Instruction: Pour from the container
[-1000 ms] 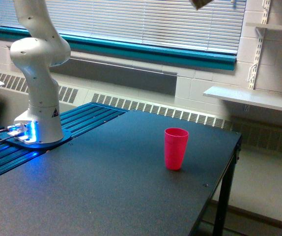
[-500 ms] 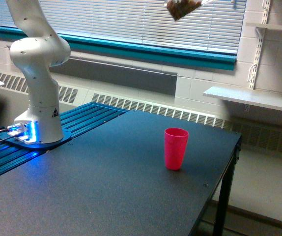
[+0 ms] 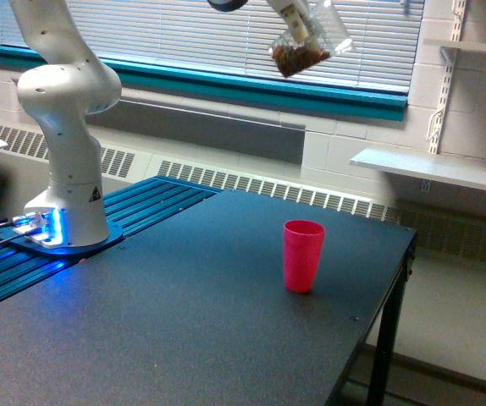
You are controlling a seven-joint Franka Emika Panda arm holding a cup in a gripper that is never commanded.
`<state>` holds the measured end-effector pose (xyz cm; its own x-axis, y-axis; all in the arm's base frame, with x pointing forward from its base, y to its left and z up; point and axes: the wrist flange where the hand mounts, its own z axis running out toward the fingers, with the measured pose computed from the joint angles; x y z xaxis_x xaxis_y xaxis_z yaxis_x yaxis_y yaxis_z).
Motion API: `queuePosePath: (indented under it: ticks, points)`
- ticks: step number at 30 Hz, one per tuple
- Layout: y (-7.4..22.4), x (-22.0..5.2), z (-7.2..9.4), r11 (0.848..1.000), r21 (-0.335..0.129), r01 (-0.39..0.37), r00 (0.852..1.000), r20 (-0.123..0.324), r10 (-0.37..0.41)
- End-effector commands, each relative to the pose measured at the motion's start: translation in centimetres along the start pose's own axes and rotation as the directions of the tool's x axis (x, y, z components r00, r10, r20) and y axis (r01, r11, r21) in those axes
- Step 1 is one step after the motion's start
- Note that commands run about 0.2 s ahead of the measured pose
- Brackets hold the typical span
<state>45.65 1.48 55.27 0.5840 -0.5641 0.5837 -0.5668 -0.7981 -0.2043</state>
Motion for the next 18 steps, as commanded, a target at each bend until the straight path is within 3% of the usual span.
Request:
queuePosePath:
  ticks: [1,18]
  points:
    - [0.1,-1.4,0.2,1.0,-0.019,-0.021,1.0,0.016,0.021]
    - [0.4,-5.8,2.8,0.999,-0.045,-0.011,0.995,0.1,0.016]
